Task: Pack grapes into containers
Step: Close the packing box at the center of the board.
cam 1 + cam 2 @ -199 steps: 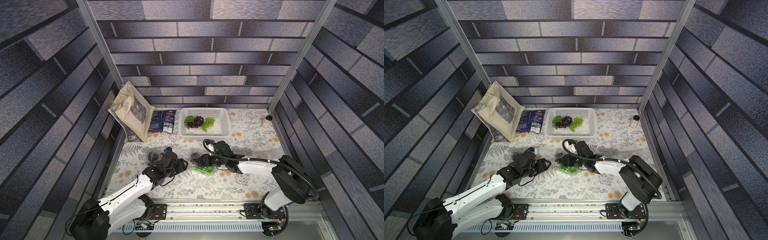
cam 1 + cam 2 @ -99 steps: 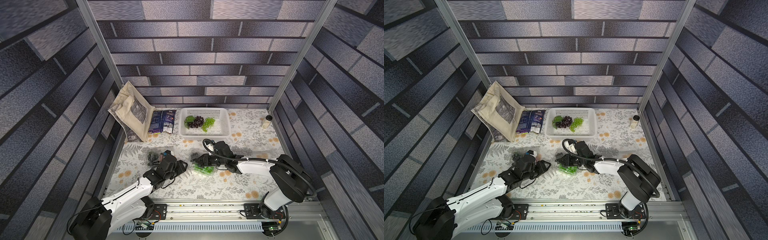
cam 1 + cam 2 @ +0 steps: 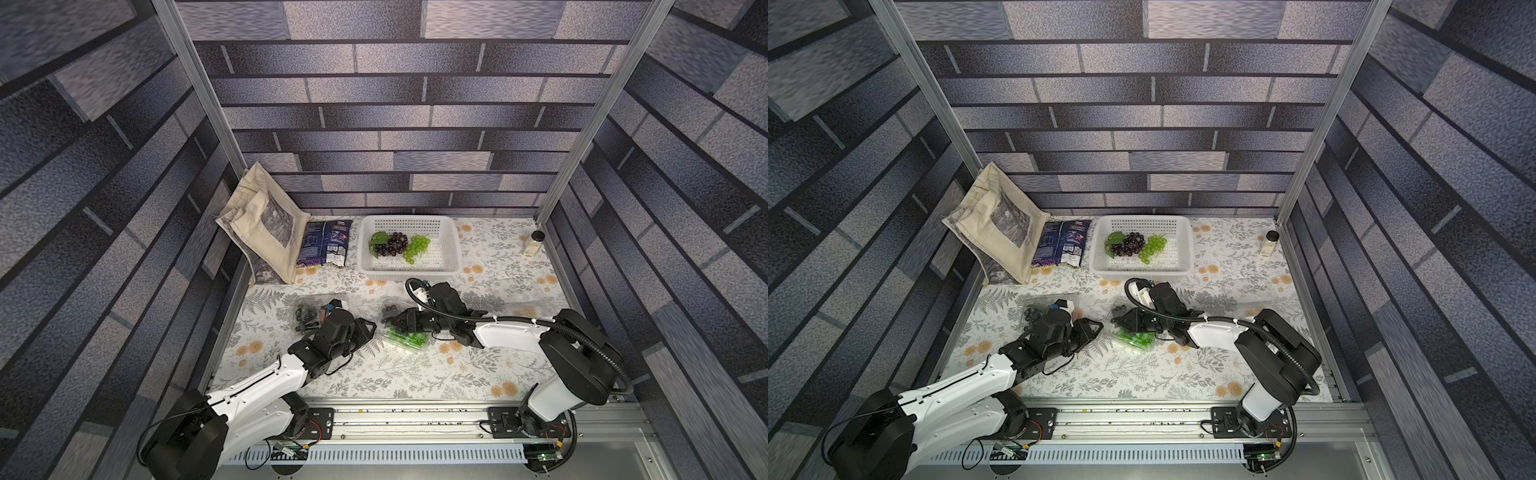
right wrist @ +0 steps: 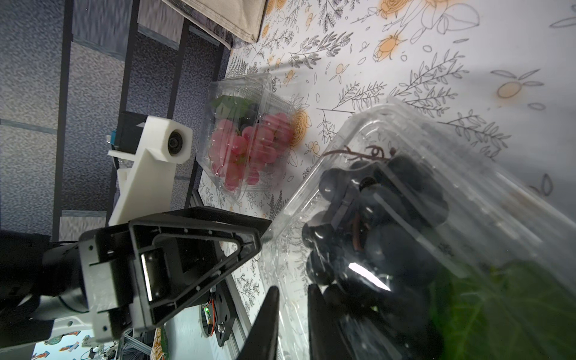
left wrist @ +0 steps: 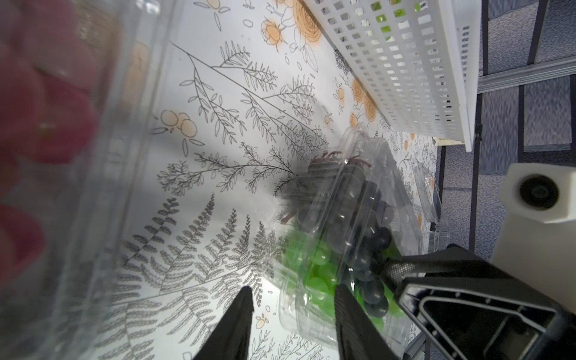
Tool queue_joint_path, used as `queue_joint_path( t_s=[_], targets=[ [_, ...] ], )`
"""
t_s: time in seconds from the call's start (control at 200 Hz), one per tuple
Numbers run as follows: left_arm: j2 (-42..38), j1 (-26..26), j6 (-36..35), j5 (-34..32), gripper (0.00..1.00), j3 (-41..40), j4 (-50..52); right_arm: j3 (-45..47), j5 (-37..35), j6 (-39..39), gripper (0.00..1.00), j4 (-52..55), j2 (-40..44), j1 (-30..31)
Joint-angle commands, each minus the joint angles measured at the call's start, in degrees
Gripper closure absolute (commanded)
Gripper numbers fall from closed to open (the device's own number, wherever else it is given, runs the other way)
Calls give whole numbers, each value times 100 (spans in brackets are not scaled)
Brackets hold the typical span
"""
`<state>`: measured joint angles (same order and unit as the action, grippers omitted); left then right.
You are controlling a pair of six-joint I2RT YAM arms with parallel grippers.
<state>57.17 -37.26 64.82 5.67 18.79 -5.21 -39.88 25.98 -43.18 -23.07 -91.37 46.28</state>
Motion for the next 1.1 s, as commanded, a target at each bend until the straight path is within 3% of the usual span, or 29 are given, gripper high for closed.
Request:
queue_joint_path(
  t_s=[0.0,0.571,1.097],
  targets=[
    [61,-45,127,-135,58,-155,-32,116,25,-50,81,-35,-82,56],
    [-258,-70,224,-272,59,-309,179,154,89,-139,83,-213,-170,57],
    [272,-76,189,-208,61,-169,-352,155,114,-172,85,-224,-224,56]
  ],
)
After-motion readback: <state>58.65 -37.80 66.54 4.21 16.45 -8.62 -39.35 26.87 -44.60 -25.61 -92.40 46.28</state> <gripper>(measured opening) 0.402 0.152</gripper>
